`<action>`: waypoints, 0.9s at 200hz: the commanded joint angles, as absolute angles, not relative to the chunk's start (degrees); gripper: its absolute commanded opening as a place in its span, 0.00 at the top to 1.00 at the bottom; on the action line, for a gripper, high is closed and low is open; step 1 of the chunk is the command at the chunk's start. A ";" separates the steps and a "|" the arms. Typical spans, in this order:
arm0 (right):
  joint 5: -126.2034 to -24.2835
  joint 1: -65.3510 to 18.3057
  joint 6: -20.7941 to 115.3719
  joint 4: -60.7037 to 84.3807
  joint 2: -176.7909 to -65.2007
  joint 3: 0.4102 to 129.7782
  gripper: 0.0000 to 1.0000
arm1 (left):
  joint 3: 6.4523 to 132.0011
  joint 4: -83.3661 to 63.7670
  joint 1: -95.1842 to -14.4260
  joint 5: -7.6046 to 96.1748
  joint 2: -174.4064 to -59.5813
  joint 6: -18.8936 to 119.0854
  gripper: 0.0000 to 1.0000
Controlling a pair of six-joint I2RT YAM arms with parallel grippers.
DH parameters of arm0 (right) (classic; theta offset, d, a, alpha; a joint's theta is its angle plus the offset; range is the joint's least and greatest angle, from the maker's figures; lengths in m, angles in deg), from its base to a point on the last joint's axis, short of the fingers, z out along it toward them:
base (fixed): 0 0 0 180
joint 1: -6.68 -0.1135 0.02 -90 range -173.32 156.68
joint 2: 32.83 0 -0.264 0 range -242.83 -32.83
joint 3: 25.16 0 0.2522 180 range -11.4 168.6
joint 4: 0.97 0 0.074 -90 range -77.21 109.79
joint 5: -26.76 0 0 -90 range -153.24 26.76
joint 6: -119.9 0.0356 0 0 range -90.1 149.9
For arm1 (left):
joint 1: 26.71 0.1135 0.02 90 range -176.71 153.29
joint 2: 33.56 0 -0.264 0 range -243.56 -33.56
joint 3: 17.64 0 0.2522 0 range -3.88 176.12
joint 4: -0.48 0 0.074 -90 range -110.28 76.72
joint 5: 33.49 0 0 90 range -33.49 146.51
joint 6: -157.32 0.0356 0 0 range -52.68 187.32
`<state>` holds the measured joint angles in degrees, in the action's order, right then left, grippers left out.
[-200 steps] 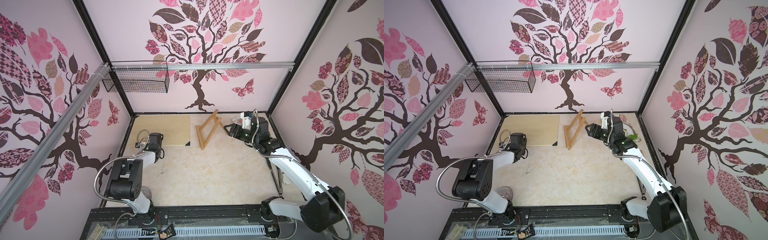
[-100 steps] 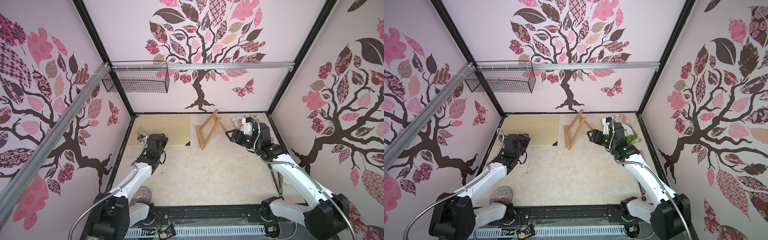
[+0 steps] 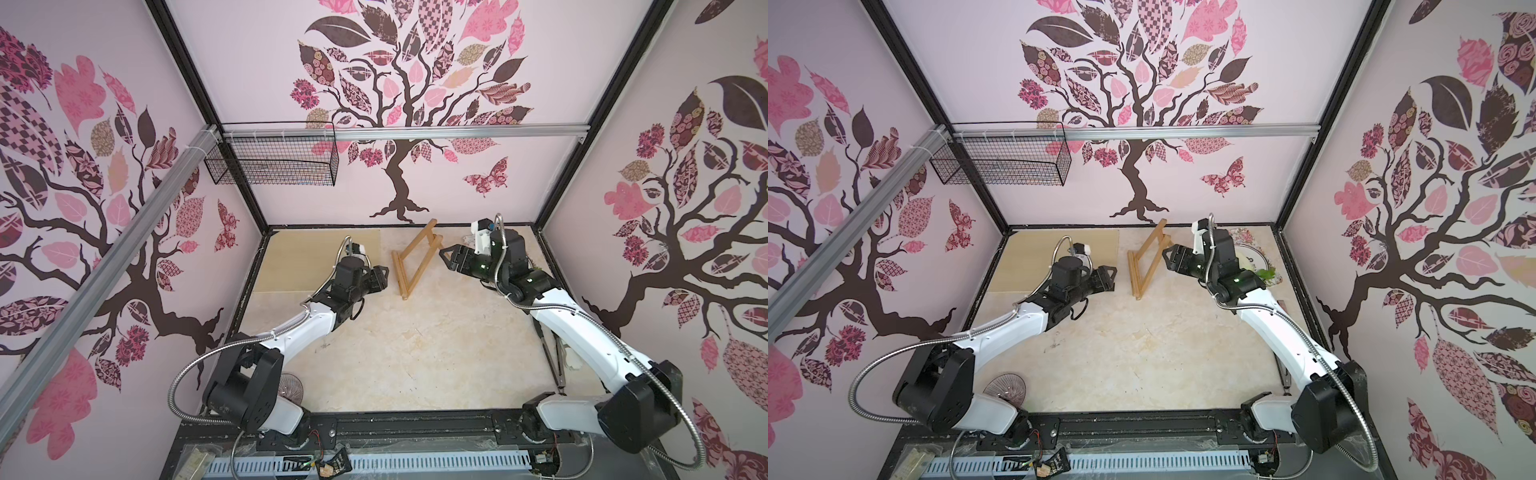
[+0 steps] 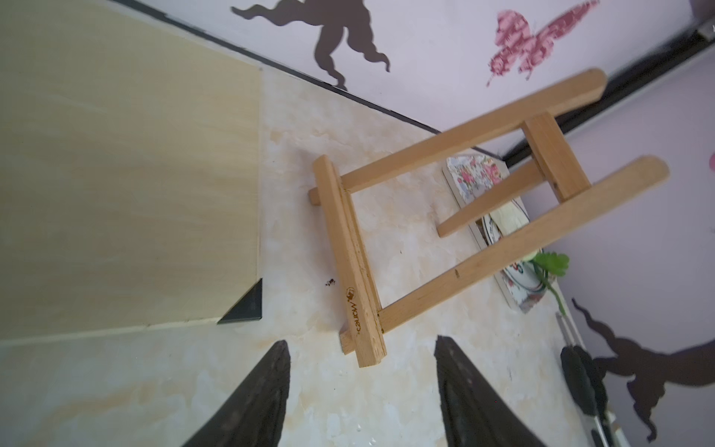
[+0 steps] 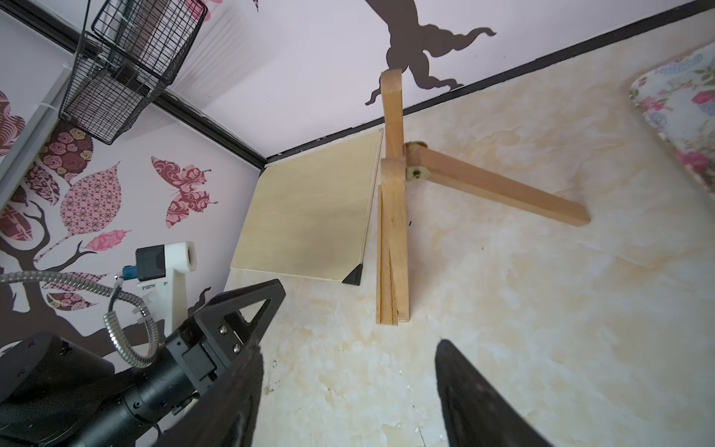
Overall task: Disassemble the easel
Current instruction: Pick up the easel at the center of the board.
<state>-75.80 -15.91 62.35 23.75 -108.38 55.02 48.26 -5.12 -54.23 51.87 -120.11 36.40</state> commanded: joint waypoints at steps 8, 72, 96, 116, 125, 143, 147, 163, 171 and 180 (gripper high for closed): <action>-72.70 -15.97 60.73 24.95 -111.22 58.64 0.27 | 53.11 -0.85 -55.34 44.02 -125.01 53.02 0.37; -67.27 -15.91 59.32 22.06 -110.75 55.94 0.27 | 64.64 1.63 -55.40 30.22 -138.09 63.76 0.36; -62.41 -15.53 55.32 23.72 -110.36 55.82 0.31 | 66.72 3.64 -55.61 26.74 -140.34 64.96 0.36; -62.67 -13.39 54.93 23.67 -110.48 54.90 0.33 | 68.44 4.31 -56.27 26.91 -142.28 66.30 0.37; -63.21 -12.44 55.04 23.13 -110.53 54.23 0.33 | 69.57 4.09 -56.64 27.66 -143.31 66.87 0.38; -62.96 -12.04 54.35 22.39 -110.65 53.38 0.34 | 72.75 2.55 -57.10 28.39 -145.39 67.66 0.40; -63.12 -12.04 54.14 22.28 -110.68 53.19 0.35 | 73.47 2.25 -57.19 28.50 -145.92 67.82 0.41; -64.04 -12.04 53.57 21.87 -110.74 52.70 0.41 | 76.11 1.34 -57.28 28.24 -147.80 67.79 0.47; -64.62 -12.04 53.22 21.92 -110.66 52.37 0.43 | 77.12 1.27 -57.34 28.20 -148.59 67.84 0.50; -65.17 -12.04 52.74 21.79 -110.56 51.92 0.44 | 78.04 1.22 -57.53 28.01 -149.33 67.99 0.51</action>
